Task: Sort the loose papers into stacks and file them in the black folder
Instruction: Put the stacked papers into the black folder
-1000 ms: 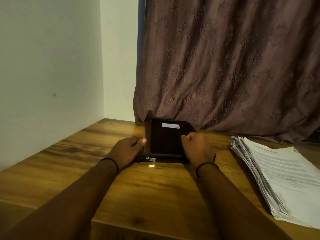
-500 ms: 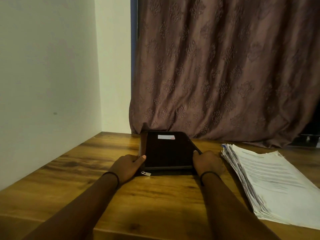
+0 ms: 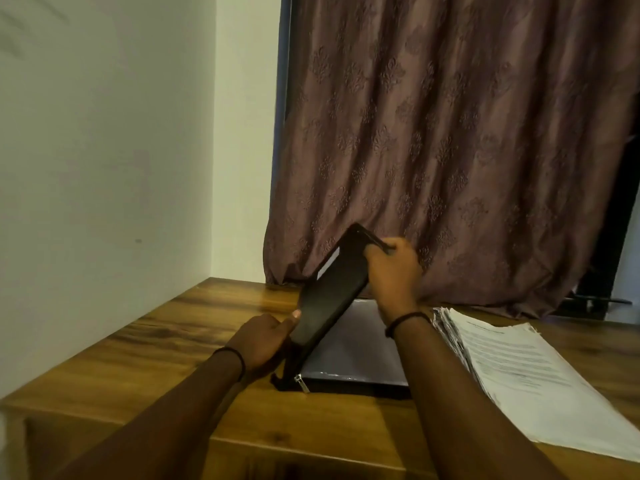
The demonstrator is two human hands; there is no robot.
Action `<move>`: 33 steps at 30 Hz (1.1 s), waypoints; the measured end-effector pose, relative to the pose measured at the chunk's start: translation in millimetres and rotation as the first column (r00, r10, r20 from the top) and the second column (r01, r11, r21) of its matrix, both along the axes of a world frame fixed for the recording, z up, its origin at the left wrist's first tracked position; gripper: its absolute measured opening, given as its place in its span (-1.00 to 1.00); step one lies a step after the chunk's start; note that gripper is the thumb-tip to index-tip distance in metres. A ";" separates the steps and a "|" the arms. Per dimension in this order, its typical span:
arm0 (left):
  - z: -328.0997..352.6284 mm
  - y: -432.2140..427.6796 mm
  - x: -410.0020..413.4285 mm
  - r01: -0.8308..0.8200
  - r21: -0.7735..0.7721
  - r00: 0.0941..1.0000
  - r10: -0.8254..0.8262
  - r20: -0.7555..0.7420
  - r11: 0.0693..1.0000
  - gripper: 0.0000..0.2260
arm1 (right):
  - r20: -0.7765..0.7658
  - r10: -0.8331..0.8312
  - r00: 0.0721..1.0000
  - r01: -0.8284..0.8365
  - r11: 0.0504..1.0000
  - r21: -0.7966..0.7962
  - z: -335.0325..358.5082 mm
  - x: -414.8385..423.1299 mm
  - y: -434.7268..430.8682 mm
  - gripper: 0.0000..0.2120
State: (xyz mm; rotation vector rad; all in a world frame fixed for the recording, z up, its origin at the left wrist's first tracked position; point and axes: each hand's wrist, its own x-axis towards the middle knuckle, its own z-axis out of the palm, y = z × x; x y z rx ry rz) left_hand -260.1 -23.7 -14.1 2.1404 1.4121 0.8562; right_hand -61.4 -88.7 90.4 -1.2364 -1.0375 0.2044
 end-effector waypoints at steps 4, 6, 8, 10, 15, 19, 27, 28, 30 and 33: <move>35.8 -22.5 -7.3 0.013 -0.038 0.968 -0.003 0.252 0.999 -0.10 | 0.170 0.237 0.956 -0.239 0.971 -0.010 30.4 -67.8 -7.2 -0.77; 54.3 -24.7 -22.1 0.059 -0.116 0.872 0.006 0.490 0.992 -0.02 | 0.168 0.430 0.887 -0.424 0.903 -0.073 30.7 -95.7 -4.9 -0.75; 73.3 -28.7 -45.3 0.102 -0.184 0.727 0.054 0.685 0.978 -0.08 | 0.183 0.577 0.796 -0.552 0.816 -0.175 23.2 -117.3 -4.9 -0.77; 87.4 -31.1 -75.2 0.093 -0.220 0.609 0.120 0.784 0.971 -0.19 | 0.189 0.665 0.723 -0.630 0.746 -0.217 9.1 -129.4 0.1 -0.83; 93.4 -22.3 -132.9 -0.034 -0.340 0.612 0.288 0.737 0.940 -0.41 | 0.047 0.638 0.769 -0.620 0.761 -0.190 -26.9 -126.8 20.1 -0.88; 74.2 -6.5 -143.6 -0.313 -0.352 0.662 0.468 0.585 0.882 -0.63 | 0.411 0.418 0.810 -0.241 0.877 -0.416 -70.3 -93.6 51.6 -0.76; 34.9 -1.6 -144.9 -0.739 0.060 0.642 0.729 -0.238 0.671 -0.65 | 0.565 0.565 0.602 0.095 0.652 -0.752 -127.2 -29.4 70.1 -0.49; 34.8 -4.0 -138.4 -0.712 0.133 0.629 0.711 -0.315 0.689 -0.59 | 0.557 0.578 0.596 0.104 0.633 -0.767 -129.0 -25.8 70.1 -0.46; 33.8 -1.7 -119.6 -0.602 0.214 0.675 0.633 -0.378 0.770 -0.53 | 0.544 0.580 0.606 0.096 0.626 -0.774 -130.8 -17.4 67.8 -0.44; 27.0 5.3 -83.0 -0.387 0.231 0.818 0.448 -0.360 0.893 -0.50 | 0.571 0.562 0.598 0.128 0.637 -0.760 -129.7 -1.2 66.1 -0.41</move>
